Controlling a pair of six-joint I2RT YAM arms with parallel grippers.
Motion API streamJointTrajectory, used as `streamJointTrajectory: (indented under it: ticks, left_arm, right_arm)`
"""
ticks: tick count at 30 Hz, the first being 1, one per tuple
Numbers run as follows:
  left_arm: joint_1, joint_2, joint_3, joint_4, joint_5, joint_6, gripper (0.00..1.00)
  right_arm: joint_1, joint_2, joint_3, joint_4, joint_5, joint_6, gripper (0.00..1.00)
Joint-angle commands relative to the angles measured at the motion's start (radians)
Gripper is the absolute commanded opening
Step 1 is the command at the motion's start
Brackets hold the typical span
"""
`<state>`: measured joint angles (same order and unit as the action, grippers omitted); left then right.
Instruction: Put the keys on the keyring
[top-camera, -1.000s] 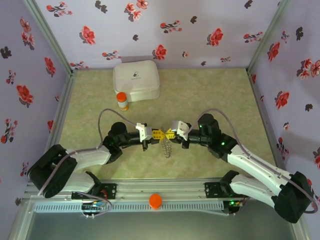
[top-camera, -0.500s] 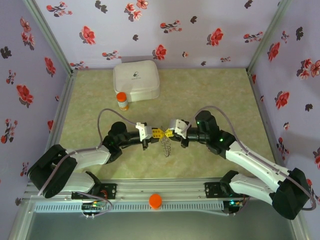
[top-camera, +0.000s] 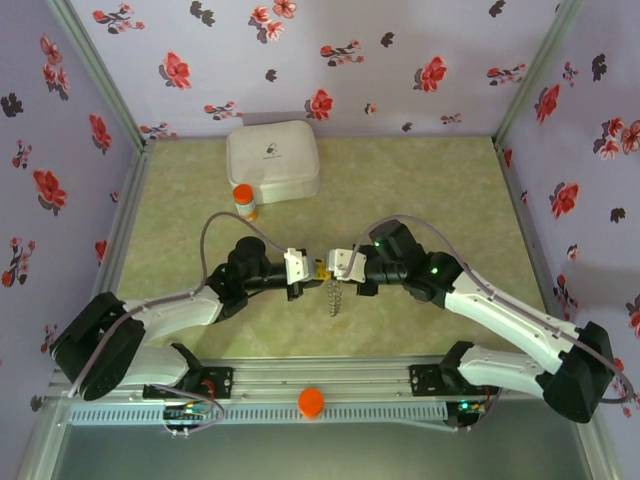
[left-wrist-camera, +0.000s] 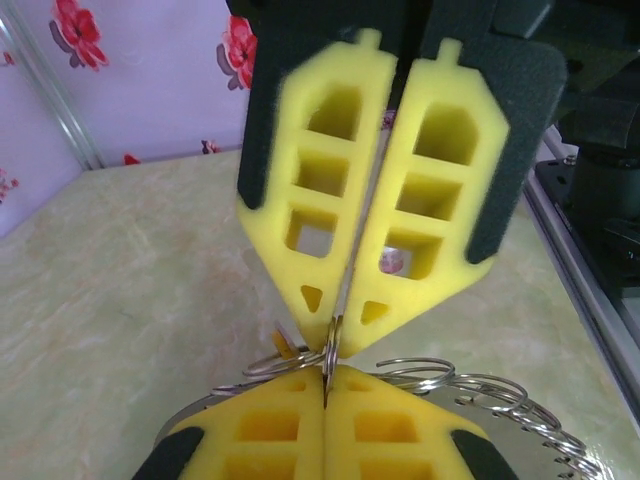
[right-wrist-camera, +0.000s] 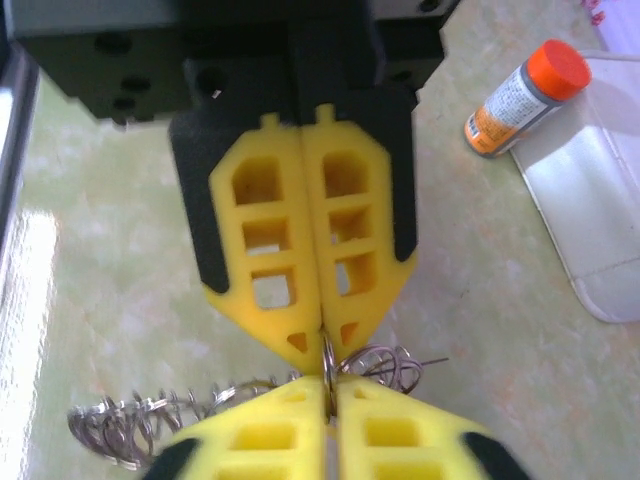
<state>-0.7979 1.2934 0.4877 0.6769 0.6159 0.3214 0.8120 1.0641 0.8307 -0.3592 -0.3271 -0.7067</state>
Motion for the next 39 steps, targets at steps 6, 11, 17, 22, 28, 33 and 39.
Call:
streamJointTrajectory:
  ticks: [6, 11, 17, 22, 28, 33, 39]
  left_arm:
    - [0.003, 0.039, -0.054, 0.319, 0.062, -0.093, 0.0]
    - [0.003, 0.052, -0.044, 0.332, 0.095, -0.103, 0.0]
    - [0.003, 0.042, -0.05, 0.337, 0.103, -0.108, 0.0]
    - [0.002, 0.049, -0.051, 0.357, 0.115, -0.123, 0.0]
    - [0.002, 0.057, -0.054, 0.373, 0.12, -0.128, 0.0]
    - [0.003, 0.048, -0.049, 0.309, 0.024, -0.125, 0.1]
    - [-0.009, -0.003, 0.034, -0.116, -0.071, 0.032, 0.15]
  right_arm:
    - [-0.146, -0.125, -0.166, 0.348, -0.342, 0.298, 0.33]
    - [-0.147, -0.103, -0.187, 0.355, -0.374, 0.292, 0.32]
    - [-0.149, -0.114, -0.195, 0.298, -0.314, 0.243, 0.27]
    - [-0.149, -0.107, -0.187, 0.285, -0.32, 0.234, 0.21]
    - [-0.15, -0.074, -0.162, 0.226, -0.342, 0.199, 0.11]
    - [-0.141, -0.067, -0.129, 0.189, -0.294, 0.161, 0.0]
    - [-0.057, -0.021, -0.013, -0.017, -0.113, 0.017, 0.0]
